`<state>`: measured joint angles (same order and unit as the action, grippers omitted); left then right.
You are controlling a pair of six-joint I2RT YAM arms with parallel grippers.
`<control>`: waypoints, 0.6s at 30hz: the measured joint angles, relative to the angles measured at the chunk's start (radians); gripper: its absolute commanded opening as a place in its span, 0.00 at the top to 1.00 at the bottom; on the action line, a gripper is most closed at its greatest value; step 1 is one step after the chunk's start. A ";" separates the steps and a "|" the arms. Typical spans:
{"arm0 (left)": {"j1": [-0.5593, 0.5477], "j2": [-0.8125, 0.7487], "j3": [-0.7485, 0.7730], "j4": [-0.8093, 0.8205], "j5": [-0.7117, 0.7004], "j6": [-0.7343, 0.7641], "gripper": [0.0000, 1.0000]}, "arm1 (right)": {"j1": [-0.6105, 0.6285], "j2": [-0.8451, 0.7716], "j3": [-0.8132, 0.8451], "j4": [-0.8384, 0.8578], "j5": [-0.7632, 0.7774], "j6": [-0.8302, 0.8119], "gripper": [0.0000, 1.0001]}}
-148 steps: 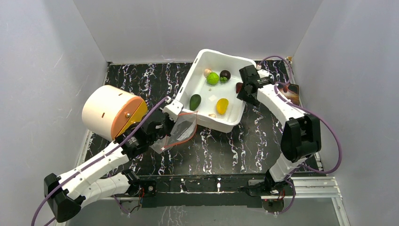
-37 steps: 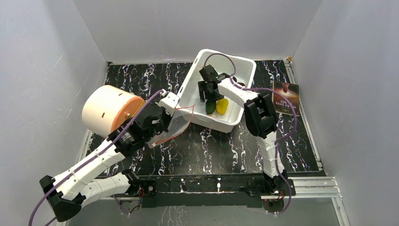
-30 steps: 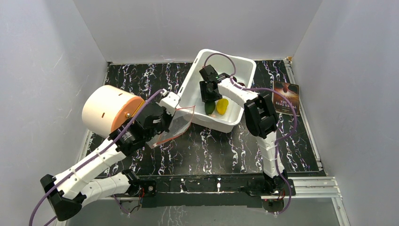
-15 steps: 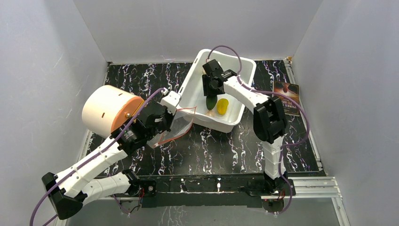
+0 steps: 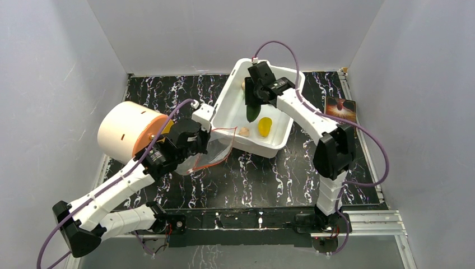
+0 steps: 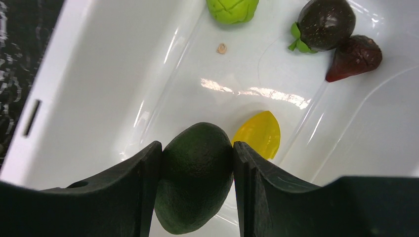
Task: Place the food in the zip-top bag and seal the zipper
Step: Pick up the fake vegetable from the bin.
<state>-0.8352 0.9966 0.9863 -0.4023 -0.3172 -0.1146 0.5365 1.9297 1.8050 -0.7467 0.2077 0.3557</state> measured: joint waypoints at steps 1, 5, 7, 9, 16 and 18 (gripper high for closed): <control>0.000 0.005 0.009 -0.003 0.001 -0.013 1.00 | 0.001 -0.023 -0.001 -0.003 0.000 0.006 0.69; 0.000 0.040 0.057 -0.013 0.015 -0.069 1.00 | 0.006 -0.120 -0.001 -0.004 -0.003 0.019 0.69; 0.000 0.059 0.081 -0.020 0.022 -0.098 1.00 | 0.006 -0.176 -0.001 -0.004 -0.010 0.026 0.70; 0.000 0.076 0.098 -0.026 0.029 -0.124 1.00 | 0.006 -0.224 -0.002 0.002 -0.026 0.038 0.70; 0.000 0.146 0.179 -0.076 0.044 -0.212 1.00 | 0.006 -0.438 -0.202 0.199 -0.188 0.142 0.70; 0.000 0.168 0.204 -0.093 0.042 -0.239 1.00 | 0.007 -0.489 -0.287 0.269 -0.248 0.200 0.70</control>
<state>-0.8352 1.1645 1.1904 -0.4953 -0.2756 -0.3538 0.5434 1.4410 1.5177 -0.4782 -0.0402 0.5552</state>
